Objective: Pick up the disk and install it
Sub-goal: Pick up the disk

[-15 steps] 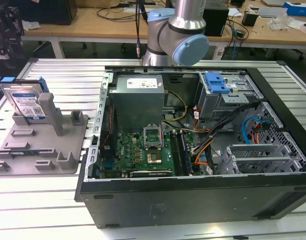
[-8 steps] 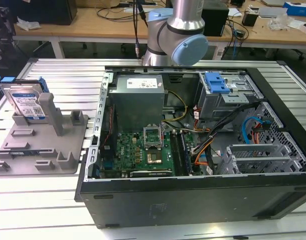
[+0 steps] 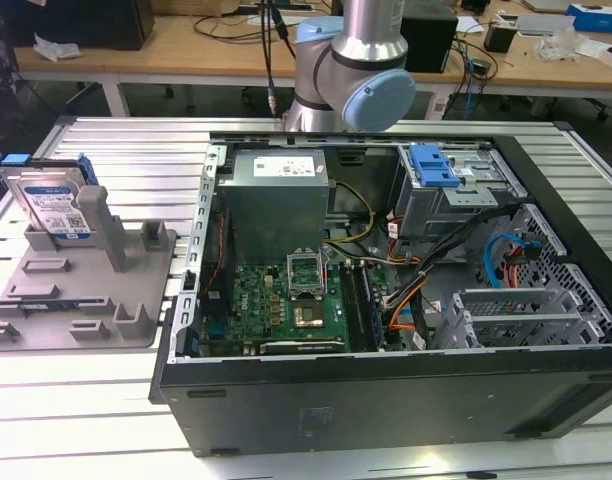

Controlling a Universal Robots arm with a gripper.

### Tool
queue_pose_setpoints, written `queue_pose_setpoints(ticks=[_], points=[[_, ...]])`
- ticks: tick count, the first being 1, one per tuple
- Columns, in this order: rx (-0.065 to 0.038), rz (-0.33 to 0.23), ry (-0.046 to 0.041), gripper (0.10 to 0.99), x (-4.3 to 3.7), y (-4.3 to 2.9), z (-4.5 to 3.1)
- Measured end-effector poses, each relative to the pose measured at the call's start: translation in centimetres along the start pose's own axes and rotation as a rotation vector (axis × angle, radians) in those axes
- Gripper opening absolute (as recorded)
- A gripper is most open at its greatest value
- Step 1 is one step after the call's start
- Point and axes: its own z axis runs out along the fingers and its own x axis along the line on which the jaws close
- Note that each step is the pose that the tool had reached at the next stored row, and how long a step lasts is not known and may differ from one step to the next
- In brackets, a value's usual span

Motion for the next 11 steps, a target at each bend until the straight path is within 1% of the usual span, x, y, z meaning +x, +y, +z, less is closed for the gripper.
queue_pose_setpoints(ticks=[6,11], points=[[0.000,0.034,-0.0011,0.498,-0.12,0.00,0.15],[0.000,0.036,-0.0012,0.498,-0.12,0.03,0.45]])
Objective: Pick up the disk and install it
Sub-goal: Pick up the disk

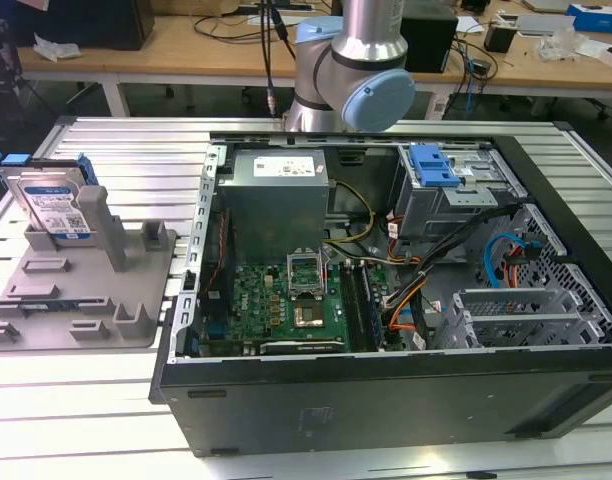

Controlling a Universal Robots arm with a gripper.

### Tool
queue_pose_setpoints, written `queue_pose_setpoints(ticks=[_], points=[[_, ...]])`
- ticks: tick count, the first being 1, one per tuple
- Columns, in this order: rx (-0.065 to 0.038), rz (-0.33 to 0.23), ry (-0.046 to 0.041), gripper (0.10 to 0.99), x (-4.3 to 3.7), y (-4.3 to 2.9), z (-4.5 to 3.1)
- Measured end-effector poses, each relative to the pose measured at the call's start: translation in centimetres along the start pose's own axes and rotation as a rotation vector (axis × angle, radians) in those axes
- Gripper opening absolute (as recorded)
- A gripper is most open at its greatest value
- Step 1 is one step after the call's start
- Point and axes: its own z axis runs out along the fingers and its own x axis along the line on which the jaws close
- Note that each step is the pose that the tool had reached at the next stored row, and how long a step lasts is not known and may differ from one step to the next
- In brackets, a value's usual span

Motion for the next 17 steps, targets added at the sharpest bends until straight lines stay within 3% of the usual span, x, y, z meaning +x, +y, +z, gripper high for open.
queue_pose_setpoints(ticks=[17], points=[[0.000,0.002,0.0000,0.498,-0.13,0.56,1.53]])
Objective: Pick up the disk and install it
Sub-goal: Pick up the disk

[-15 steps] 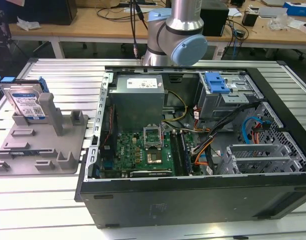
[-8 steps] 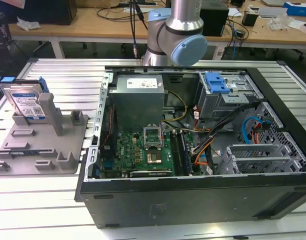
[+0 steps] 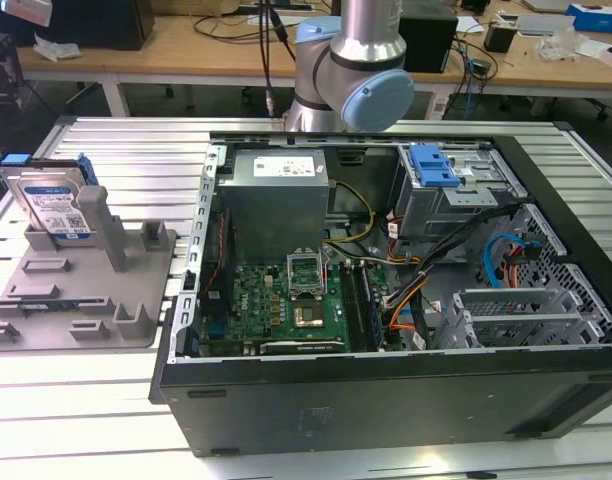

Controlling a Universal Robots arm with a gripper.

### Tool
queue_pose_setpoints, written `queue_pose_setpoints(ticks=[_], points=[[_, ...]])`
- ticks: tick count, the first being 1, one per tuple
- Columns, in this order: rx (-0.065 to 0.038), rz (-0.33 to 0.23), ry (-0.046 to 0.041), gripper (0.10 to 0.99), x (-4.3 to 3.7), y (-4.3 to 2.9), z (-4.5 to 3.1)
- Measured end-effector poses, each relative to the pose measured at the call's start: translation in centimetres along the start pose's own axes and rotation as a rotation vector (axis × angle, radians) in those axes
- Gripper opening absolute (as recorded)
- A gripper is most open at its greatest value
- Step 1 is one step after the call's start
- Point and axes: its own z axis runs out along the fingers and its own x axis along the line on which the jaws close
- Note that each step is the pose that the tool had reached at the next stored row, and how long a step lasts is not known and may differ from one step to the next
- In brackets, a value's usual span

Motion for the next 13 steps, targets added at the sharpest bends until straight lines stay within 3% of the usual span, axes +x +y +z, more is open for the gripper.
queue_pose_setpoints(ticks=[13], points=[[0.000,-0.041,0.0000,0.498,0.04,0.00,0.57]])
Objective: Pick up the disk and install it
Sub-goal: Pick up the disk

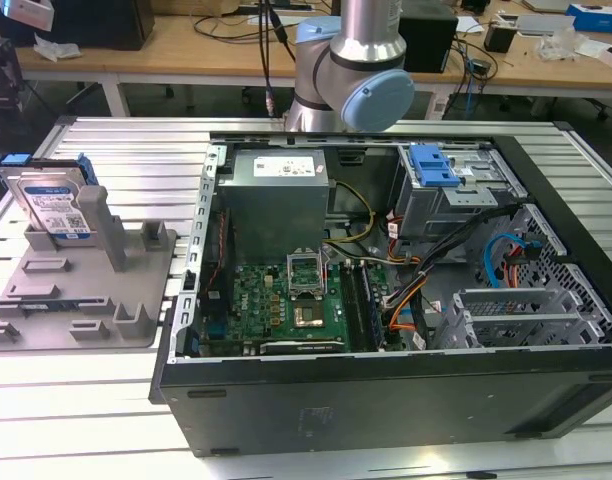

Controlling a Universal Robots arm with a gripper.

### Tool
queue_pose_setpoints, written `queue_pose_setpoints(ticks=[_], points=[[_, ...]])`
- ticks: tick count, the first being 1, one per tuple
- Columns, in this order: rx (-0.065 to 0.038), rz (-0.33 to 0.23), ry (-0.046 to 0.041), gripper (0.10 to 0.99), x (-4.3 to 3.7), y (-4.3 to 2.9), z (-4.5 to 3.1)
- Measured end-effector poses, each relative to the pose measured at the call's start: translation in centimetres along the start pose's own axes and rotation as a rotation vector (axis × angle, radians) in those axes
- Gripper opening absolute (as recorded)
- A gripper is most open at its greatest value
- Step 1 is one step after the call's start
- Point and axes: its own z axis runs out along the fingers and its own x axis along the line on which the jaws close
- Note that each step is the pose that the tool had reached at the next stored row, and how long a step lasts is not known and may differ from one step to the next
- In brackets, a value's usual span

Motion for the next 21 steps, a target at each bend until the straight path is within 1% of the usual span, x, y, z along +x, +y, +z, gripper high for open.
queue_pose_setpoints(ticks=[15,19,21], points=[[0.000,-0.067,-0.0002,0.498,0.00,0.00,0.81],[0.000,-0.065,-0.0002,0.498,0.02,0.01,1.01],[0.000,-0.056,-0.0002,0.498,0.02,0.01,1.10]])
